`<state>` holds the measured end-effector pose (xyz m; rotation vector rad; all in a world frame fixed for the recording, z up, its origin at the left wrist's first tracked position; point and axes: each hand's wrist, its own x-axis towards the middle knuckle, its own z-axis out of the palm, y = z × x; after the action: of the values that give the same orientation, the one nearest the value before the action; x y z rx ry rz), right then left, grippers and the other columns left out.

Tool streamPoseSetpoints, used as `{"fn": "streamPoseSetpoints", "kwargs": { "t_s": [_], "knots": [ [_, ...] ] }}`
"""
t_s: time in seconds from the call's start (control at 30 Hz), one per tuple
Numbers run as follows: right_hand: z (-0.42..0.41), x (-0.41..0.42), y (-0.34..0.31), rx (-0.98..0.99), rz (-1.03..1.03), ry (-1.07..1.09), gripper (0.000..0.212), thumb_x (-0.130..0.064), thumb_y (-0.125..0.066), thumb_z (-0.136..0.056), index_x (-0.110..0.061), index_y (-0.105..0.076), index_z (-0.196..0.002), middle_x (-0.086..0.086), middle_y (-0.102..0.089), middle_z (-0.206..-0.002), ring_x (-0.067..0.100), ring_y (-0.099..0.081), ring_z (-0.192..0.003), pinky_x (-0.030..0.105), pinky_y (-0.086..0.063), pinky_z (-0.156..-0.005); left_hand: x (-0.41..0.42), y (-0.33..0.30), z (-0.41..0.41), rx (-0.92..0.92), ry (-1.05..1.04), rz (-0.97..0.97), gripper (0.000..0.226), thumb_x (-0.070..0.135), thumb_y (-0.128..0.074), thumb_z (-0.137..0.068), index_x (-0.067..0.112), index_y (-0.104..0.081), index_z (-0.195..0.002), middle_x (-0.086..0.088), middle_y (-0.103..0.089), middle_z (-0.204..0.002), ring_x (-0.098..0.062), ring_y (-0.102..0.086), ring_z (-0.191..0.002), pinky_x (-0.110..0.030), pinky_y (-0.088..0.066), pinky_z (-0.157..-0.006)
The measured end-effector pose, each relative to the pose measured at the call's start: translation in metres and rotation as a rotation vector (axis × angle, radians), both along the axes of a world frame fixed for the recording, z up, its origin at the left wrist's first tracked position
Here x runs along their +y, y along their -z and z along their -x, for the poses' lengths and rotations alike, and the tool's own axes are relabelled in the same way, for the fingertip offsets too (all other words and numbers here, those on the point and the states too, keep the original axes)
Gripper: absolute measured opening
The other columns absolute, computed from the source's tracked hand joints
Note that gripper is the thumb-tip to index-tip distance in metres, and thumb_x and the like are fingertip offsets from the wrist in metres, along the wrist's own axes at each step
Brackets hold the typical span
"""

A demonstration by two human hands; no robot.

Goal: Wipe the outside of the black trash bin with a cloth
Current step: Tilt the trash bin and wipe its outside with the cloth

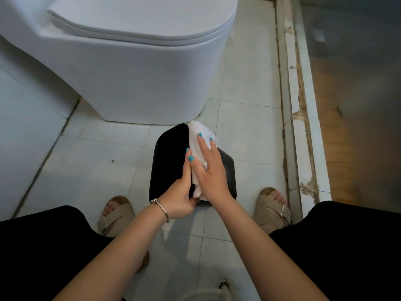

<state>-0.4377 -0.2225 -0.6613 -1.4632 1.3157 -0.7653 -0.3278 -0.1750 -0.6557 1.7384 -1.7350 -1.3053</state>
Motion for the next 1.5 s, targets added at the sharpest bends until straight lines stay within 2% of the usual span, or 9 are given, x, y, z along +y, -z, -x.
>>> {"fn": "streamPoseSetpoints", "kwargs": {
  "t_s": [0.17,0.37,0.47,0.53,0.7,0.87,1.17,1.4,1.5],
  "knots": [
    [0.002,-0.003,0.008,0.04,0.041,-0.011,0.056,-0.031,-0.052,-0.096,-0.059,-0.03,-0.139,-0.014,-0.013,-0.16,-0.04,-0.007,-0.112,-0.009,-0.018,-0.085,0.002,-0.001,-0.004,0.023,-0.03,0.006,0.117,0.014,-0.065,-0.086,0.038,0.036,-0.138,-0.01,-0.055,-0.129,-0.029,-0.066,-0.089,-0.042,-0.055,-0.08],
    [-0.002,-0.005,0.021,0.127,0.102,-0.001,0.058,-0.027,-0.054,-0.095,-0.057,-0.03,-0.138,-0.009,-0.015,-0.16,-0.003,-0.021,-0.138,-0.01,-0.017,-0.085,0.006,0.003,-0.014,-0.015,-0.05,-0.02,0.118,0.005,-0.062,-0.084,0.041,0.036,-0.137,-0.03,-0.046,-0.132,-0.037,-0.065,-0.088,-0.05,-0.054,-0.078],
    [-0.001,-0.007,0.03,0.14,0.098,-0.008,0.056,-0.027,-0.053,-0.095,-0.053,-0.033,-0.141,-0.009,-0.015,-0.16,-0.003,-0.02,-0.139,-0.002,-0.018,-0.093,0.009,0.003,-0.02,0.001,-0.071,-0.042,0.118,0.004,-0.062,-0.084,0.044,0.037,-0.136,-0.032,-0.042,-0.135,-0.011,-0.056,-0.079,-0.047,-0.054,-0.085],
    [0.003,-0.011,0.038,0.169,0.083,0.0,0.055,-0.028,-0.051,-0.096,-0.053,-0.032,-0.141,-0.009,-0.015,-0.16,0.0,-0.017,-0.142,0.009,-0.021,-0.099,0.012,0.001,-0.019,0.025,-0.09,-0.053,0.116,0.001,-0.061,-0.086,0.04,0.035,-0.138,-0.022,-0.037,-0.144,0.0,-0.047,-0.076,-0.029,-0.052,-0.085],
    [0.028,-0.028,0.062,0.244,0.019,0.072,0.056,-0.026,-0.05,-0.097,-0.046,-0.031,-0.145,-0.002,-0.02,-0.159,0.01,-0.022,-0.142,0.018,-0.024,-0.102,0.015,0.002,-0.011,0.12,-0.127,-0.062,0.111,-0.004,-0.06,-0.087,0.032,0.03,-0.143,0.04,0.002,-0.134,-0.021,-0.046,-0.096,0.0,-0.036,-0.074],
    [0.06,-0.037,0.088,0.349,-0.156,0.18,0.057,-0.027,-0.046,-0.097,-0.045,-0.027,-0.148,0.001,-0.019,-0.16,0.017,-0.021,-0.146,0.034,-0.028,-0.109,0.014,0.008,-0.013,0.186,-0.151,-0.103,0.113,-0.003,-0.06,-0.088,0.043,0.03,-0.141,0.045,0.0,-0.131,0.036,-0.034,-0.1,0.004,-0.036,-0.08],
    [0.052,-0.037,0.08,0.433,-0.189,0.174,0.06,-0.027,-0.044,-0.097,-0.047,-0.019,-0.149,-0.002,-0.018,-0.16,0.018,-0.024,-0.144,0.039,-0.034,-0.104,0.016,0.012,-0.019,0.206,-0.216,-0.086,0.115,-0.003,-0.062,-0.085,0.047,0.024,-0.143,0.014,-0.02,-0.153,0.01,-0.039,-0.127,-0.011,-0.037,-0.098],
    [0.017,-0.033,0.045,0.37,-0.043,0.051,0.061,-0.028,-0.045,-0.096,-0.049,-0.021,-0.147,-0.006,-0.018,-0.16,0.013,-0.029,-0.138,0.036,-0.035,-0.1,0.014,0.013,-0.013,0.19,-0.165,-0.049,0.113,-0.004,-0.062,-0.085,0.037,0.025,-0.145,0.045,-0.015,-0.134,0.025,-0.038,-0.114,-0.001,-0.035,-0.091],
    [0.0,-0.029,0.022,0.324,0.03,-0.034,0.062,-0.028,-0.049,-0.094,-0.053,-0.024,-0.145,-0.012,-0.019,-0.159,0.005,-0.036,-0.123,0.026,-0.033,-0.092,0.015,0.009,-0.011,0.152,-0.178,-0.019,0.112,-0.002,-0.063,-0.085,0.031,0.025,-0.145,0.03,-0.029,-0.142,-0.014,-0.049,-0.116,-0.002,-0.036,-0.082]
  ]
}}
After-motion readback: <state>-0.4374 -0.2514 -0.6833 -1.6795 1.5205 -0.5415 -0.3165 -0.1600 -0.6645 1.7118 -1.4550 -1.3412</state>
